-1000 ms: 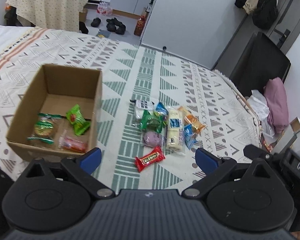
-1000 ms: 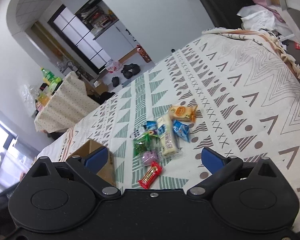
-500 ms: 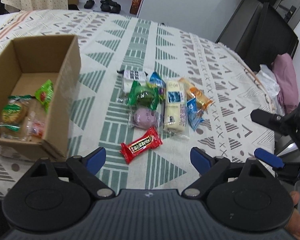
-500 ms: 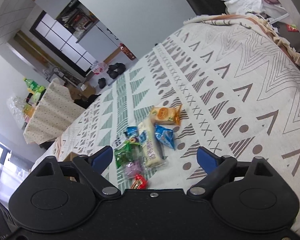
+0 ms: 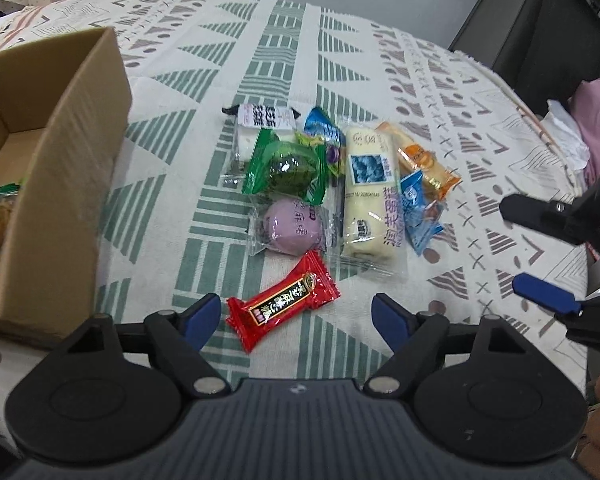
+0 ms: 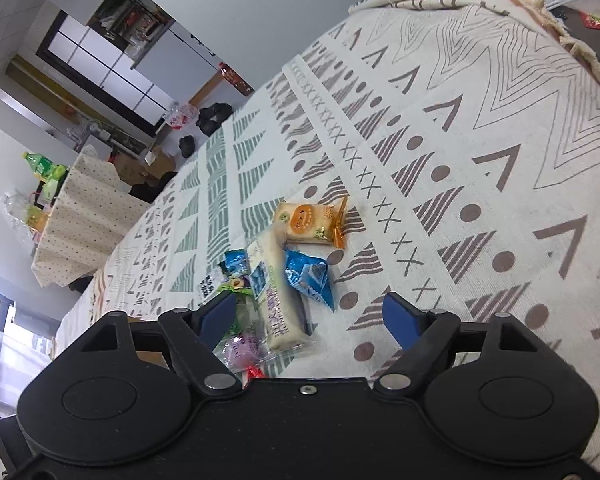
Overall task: Organize snacks
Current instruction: 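Move both tools back over the snack pile and grasp the red candy bar with the left tool, then lift the red candy bar with the left tool while the right tool grasps the blue packet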
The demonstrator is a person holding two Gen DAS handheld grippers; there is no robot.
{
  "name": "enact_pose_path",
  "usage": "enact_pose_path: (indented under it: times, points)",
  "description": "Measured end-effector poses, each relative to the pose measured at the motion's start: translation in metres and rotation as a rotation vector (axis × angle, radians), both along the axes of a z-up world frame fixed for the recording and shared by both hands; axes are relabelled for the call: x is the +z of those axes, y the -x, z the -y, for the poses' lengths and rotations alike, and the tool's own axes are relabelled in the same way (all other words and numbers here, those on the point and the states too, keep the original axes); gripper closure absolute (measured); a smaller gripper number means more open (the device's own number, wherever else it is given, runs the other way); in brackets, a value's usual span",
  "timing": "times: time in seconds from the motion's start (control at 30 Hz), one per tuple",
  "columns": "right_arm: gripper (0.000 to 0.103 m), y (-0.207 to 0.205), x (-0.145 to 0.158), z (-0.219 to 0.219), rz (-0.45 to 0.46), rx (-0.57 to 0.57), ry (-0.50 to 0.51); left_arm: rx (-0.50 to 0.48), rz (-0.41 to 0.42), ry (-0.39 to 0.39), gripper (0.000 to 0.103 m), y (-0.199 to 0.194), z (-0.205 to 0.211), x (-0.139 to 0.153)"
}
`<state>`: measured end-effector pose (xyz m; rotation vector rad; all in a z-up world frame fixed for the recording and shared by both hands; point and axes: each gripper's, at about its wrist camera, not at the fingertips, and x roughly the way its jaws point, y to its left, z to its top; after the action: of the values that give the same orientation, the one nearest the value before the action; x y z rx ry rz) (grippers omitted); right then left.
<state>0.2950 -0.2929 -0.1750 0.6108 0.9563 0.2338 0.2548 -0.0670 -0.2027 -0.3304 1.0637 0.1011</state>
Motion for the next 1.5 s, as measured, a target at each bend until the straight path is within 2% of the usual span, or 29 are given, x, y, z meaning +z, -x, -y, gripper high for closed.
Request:
enact_pose_path:
  times: [0.07, 0.1, 0.23, 0.3, 0.37, 0.6, 0.87, 0.97, 1.0, 1.03, 1.1, 1.23, 1.5]
  points:
    - [0.025, -0.006, -0.005, -0.001, -0.017, 0.003, 0.005, -0.002, -0.015, -0.009, 0.027, -0.004, 0.0, -0.007]
    - [0.026, -0.009, -0.007, -0.002, -0.023, 0.006, 0.004, -0.002, -0.024, -0.012, 0.034, -0.007, 0.0, -0.01]
    - [0.026, -0.019, -0.014, -0.007, -0.039, 0.022, 0.008, 0.014, -0.037, -0.037, 0.05, -0.01, -0.003, -0.018]
    - [0.026, -0.023, -0.017, -0.01, -0.048, 0.029, 0.016, 0.022, -0.023, -0.047, 0.068, -0.01, -0.005, -0.018]
    - [0.026, -0.028, -0.021, -0.013, -0.055, 0.034, 0.029, 0.046, -0.025, -0.04, 0.079, -0.011, -0.01, -0.017]
    - [0.026, -0.045, -0.031, -0.024, -0.074, 0.061, 0.07, 0.094, -0.007, 0.024, 0.081, -0.012, -0.027, -0.011]
    - [0.028, -0.064, -0.036, -0.047, -0.048, 0.104, 0.158, 0.154, 0.01, 0.045, 0.081, -0.011, -0.043, -0.007]
    - [0.038, -0.068, -0.04, -0.051, -0.052, 0.114, 0.179, 0.159, 0.018, 0.045, 0.081, -0.012, -0.046, -0.005]
    - [0.044, -0.069, -0.041, -0.052, -0.057, 0.118, 0.179, 0.16, 0.019, 0.049, 0.081, -0.013, -0.046, -0.005]
    - [0.058, -0.07, -0.043, -0.053, -0.066, 0.122, 0.179, 0.161, 0.02, 0.052, 0.081, -0.013, -0.046, -0.004]
    - [0.071, -0.07, -0.045, -0.052, -0.077, 0.13, 0.165, 0.155, 0.023, 0.052, 0.081, -0.013, -0.045, -0.002]
    - [0.076, -0.067, -0.039, -0.054, -0.049, 0.127, 0.198, 0.15, 0.037, 0.043, 0.081, -0.012, -0.043, 0.006]
    - [0.077, -0.061, -0.024, -0.046, -0.019, 0.103, 0.152, 0.155, 0.08, 0.014, 0.081, -0.005, -0.041, 0.03]
